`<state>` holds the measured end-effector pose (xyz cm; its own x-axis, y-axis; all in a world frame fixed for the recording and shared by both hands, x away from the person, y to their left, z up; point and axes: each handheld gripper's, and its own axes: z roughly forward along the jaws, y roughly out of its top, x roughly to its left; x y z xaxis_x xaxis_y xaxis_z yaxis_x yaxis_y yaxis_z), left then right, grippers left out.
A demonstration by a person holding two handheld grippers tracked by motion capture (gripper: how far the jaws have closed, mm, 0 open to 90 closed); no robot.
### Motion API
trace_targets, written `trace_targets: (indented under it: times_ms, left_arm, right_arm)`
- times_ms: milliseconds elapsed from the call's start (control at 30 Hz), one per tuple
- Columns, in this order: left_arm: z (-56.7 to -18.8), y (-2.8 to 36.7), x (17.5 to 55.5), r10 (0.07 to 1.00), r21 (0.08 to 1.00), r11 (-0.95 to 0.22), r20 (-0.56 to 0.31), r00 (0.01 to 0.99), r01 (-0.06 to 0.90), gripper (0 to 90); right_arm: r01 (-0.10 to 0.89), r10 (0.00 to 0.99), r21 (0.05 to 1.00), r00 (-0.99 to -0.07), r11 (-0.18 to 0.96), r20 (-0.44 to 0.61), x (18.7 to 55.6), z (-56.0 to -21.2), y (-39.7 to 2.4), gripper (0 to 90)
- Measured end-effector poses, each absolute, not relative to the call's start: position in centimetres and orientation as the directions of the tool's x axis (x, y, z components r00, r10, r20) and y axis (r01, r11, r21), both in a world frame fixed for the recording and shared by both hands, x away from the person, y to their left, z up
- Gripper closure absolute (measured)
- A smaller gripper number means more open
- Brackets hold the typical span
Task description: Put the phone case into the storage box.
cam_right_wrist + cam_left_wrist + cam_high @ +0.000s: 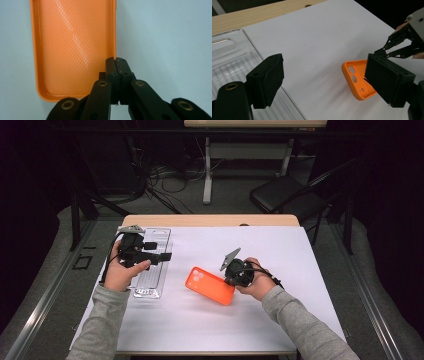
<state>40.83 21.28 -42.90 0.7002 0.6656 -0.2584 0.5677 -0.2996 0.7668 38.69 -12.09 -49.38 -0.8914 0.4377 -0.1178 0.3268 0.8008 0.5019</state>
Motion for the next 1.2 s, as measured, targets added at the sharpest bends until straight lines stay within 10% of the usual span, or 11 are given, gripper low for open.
trace_targets:
  times_ms: [1200]
  left_arm:
    - [-42.9, 19.4, 39.9, 0.642, 0.776, -0.319, -0.245, 0.726, 0.544, 16.0]
  right_arm:
    - [0.405, 0.639, 0.716, -0.766, 0.569, -0.075, 38.1, -48.8, -14.0, 90.0]
